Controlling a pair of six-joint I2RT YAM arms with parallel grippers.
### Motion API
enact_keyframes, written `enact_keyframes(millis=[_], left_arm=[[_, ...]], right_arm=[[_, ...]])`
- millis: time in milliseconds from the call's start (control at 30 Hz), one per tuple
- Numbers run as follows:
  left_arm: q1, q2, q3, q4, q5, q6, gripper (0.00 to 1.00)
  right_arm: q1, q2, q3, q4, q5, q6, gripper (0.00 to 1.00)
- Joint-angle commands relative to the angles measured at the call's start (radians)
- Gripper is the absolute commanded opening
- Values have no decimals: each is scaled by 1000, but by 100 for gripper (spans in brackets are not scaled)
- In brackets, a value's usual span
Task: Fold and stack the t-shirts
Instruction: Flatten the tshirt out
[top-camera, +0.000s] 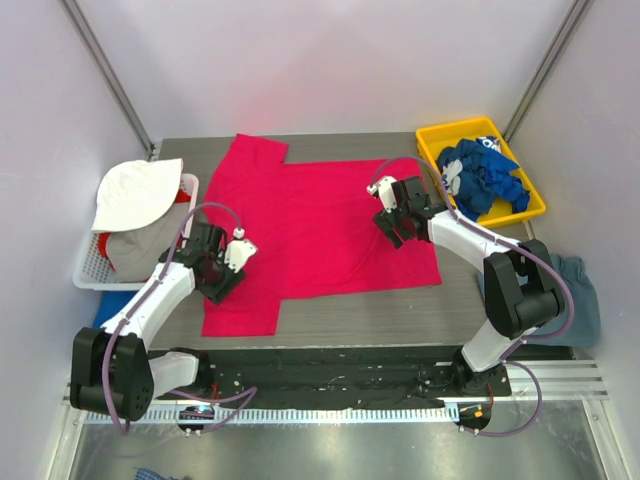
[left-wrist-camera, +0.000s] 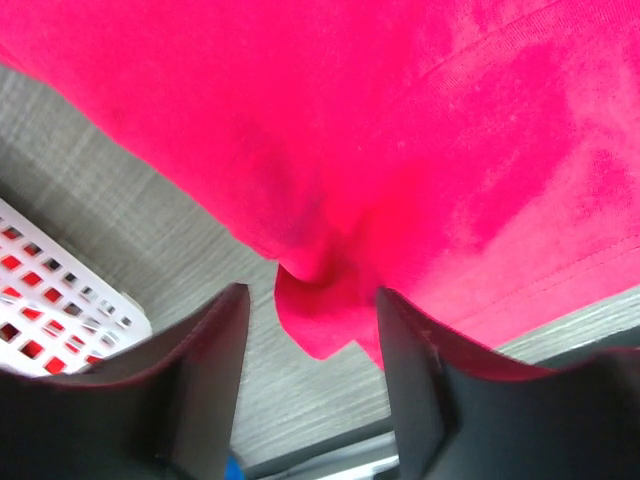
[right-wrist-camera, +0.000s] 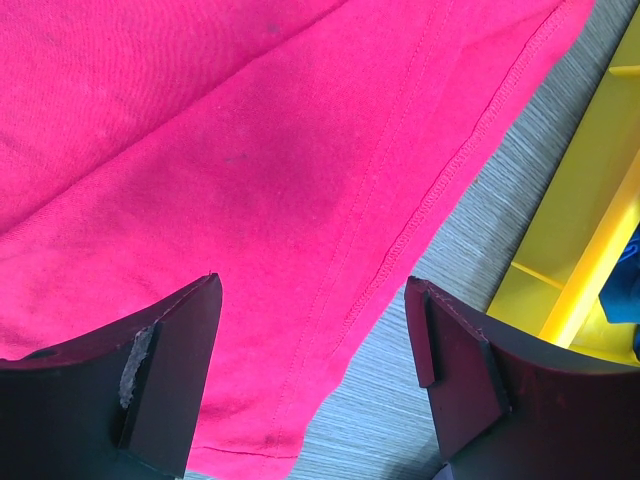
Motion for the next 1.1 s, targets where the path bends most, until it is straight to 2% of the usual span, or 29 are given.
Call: enact_keyframes(millis=[0, 67, 200, 400, 467, 800, 1067], left_arm=[[3, -1, 39, -25, 2, -10, 61], [1, 0, 51, 21, -39, -8, 65], [3, 14, 91, 217, -130, -36, 69], [3, 161, 220, 414, -191, -54, 70], [4, 242, 272, 426, -193, -47, 70], [6, 486, 347, 596, -245, 18, 70], [7, 643, 464, 606, -295, 81, 69]], right_arm=[[7, -19, 12, 31, 14, -1, 81], [7, -21, 12, 33, 18, -1, 81], [9, -8, 20, 31, 15, 3, 81], [12, -2, 5, 76, 66, 14, 80], [13, -4, 0, 90, 84, 8, 80], [13, 34, -6, 143, 135, -29, 80], [12, 88, -1, 180, 170, -70, 80]])
